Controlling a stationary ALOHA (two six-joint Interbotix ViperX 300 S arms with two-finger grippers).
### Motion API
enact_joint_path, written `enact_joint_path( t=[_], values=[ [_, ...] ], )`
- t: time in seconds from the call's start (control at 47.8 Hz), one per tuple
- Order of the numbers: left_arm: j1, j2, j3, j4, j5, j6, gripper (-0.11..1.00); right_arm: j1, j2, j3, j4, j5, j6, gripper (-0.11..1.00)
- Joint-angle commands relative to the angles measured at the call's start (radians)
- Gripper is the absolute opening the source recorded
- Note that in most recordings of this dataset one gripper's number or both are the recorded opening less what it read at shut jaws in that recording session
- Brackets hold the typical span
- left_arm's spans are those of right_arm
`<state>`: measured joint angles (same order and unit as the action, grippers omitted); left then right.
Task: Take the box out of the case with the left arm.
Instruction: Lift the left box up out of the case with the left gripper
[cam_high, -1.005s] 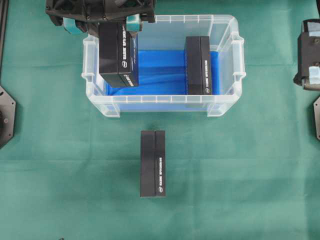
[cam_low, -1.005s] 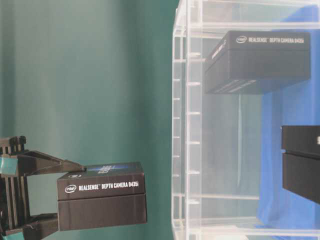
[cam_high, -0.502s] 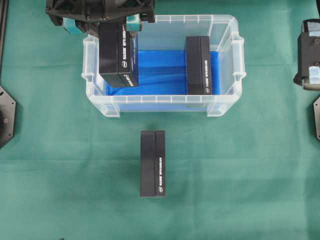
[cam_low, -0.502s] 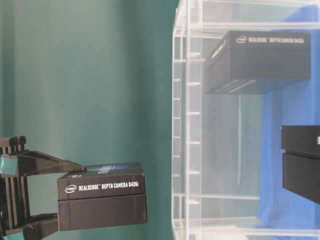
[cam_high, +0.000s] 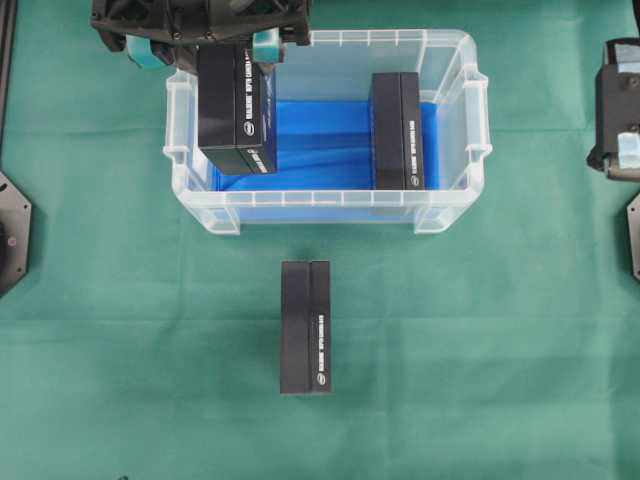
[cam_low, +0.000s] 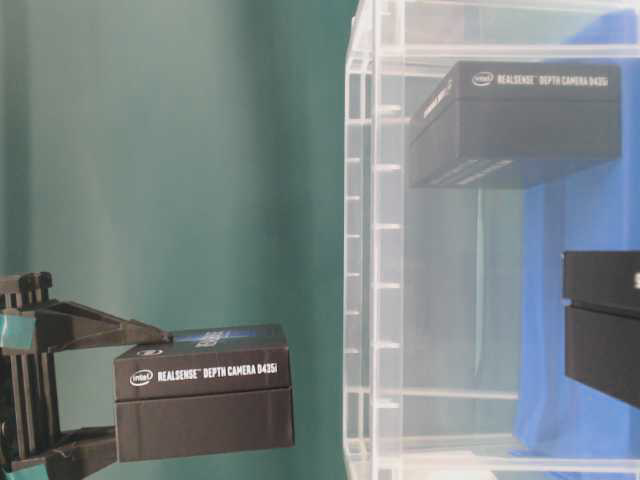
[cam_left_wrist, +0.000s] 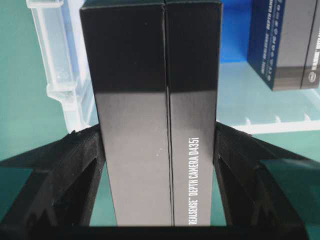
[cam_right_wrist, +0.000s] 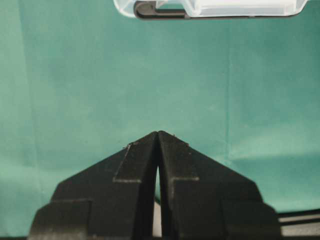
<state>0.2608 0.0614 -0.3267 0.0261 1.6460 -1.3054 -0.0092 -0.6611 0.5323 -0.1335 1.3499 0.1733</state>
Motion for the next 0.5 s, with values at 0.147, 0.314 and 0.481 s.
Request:
enact_joint_path(
  t=[0.147,0.314,0.481],
  values=[
    [0.0,-0.038,-0.021,0.002,-0.002,0.0,0.6,0.0,0.0,-0.011,0.0,-0.005,0.002,0.03],
    [0.0,-0.04,-0.02,0.002,-0.002,0.0,0.6,0.0,0.0,-0.011,0.0,-0.005,0.002,0.03],
    [0.006,-0.04,-0.02,0.002,-0.002,0.002,0.6,0.0,0.0,-0.011,0.0,-0.003,0.002,0.03]
  ],
)
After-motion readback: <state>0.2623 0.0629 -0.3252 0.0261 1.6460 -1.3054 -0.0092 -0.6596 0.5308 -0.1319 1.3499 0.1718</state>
